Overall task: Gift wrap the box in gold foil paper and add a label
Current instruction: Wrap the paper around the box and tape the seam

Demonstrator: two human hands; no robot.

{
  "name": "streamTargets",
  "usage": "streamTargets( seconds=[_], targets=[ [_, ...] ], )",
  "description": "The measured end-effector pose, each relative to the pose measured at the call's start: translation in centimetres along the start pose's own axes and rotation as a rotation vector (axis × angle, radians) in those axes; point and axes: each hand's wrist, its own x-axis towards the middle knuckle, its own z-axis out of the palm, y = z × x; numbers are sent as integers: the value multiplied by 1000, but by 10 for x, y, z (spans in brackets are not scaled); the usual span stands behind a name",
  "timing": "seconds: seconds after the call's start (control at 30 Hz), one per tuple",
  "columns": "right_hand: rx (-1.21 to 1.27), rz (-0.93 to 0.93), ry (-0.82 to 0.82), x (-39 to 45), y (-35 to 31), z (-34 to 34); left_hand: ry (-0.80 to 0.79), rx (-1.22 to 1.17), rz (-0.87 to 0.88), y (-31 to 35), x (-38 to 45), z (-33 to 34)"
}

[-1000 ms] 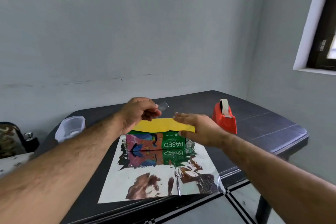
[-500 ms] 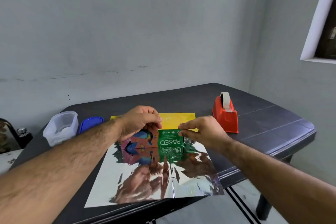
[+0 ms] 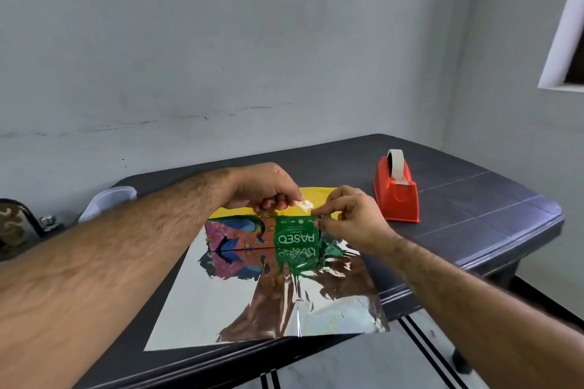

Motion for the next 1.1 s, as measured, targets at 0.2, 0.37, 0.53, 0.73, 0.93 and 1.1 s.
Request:
streamTargets(
  seconds=[0.2, 0.37, 0.53, 0.73, 0.93, 1.1],
  targets=[
    [141, 96, 1, -2, -8, -2, -34, -17, -93, 3, 5, -1],
    [273, 211, -6, 2, -15, 1, -72, -148, -34, 4, 9, 1],
    [306, 277, -2, 2, -16, 0, -28, -13, -114, 1, 9, 5],
    [228, 273, 7, 6, -18, 3, 16, 13, -135, -2, 9, 7],
    [102, 309, 39, 8, -25, 4, 65, 91, -161, 0, 9, 9],
    [76, 344, 38, 9, -29, 5, 101, 176, -163, 1, 10, 11]
  ],
)
